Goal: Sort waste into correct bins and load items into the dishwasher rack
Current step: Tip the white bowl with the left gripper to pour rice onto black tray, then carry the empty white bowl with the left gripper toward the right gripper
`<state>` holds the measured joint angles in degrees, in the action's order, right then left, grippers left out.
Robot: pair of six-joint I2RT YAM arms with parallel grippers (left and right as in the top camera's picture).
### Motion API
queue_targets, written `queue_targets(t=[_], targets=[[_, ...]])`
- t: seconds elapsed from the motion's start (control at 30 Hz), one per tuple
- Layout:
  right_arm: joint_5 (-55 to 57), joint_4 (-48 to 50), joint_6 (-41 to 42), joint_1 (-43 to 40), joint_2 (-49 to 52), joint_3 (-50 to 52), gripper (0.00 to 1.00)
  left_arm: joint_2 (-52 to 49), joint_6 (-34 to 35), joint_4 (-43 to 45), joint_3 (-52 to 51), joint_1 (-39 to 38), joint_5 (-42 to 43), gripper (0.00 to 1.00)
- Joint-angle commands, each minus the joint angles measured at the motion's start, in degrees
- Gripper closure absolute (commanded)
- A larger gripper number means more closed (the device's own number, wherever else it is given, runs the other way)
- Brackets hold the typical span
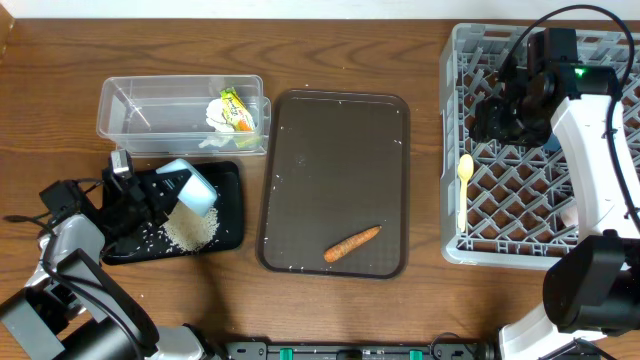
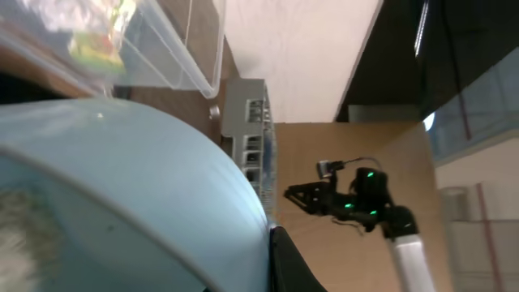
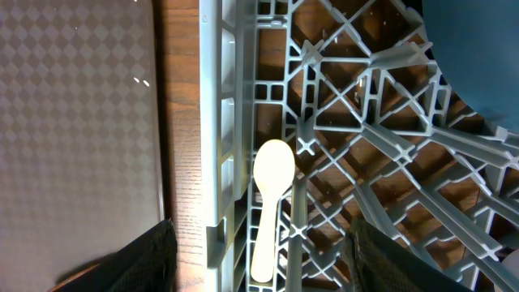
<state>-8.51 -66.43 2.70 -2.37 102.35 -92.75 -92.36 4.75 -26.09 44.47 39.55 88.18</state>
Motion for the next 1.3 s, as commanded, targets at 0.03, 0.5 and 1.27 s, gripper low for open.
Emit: queue_targets(t=[0.03, 0.5, 1.27], targets=[[0.1, -0.2, -0.2, -0.2, -0.5, -0.9, 0.34, 0.4, 17.8, 0.1, 0.0, 0.4, 1.9, 0.94], [0.1, -0.4, -0.2, -0.2, -0.5, -0.9, 0.35, 0.4, 13.6, 12.3, 0.0, 0.3, 1.7, 0.94], [0.1, -0.2, -0.2, -0.2, -0.5, -0.9, 0.35, 9.4, 16.9, 16.6, 6.2, -31.4, -27.6, 0.94]])
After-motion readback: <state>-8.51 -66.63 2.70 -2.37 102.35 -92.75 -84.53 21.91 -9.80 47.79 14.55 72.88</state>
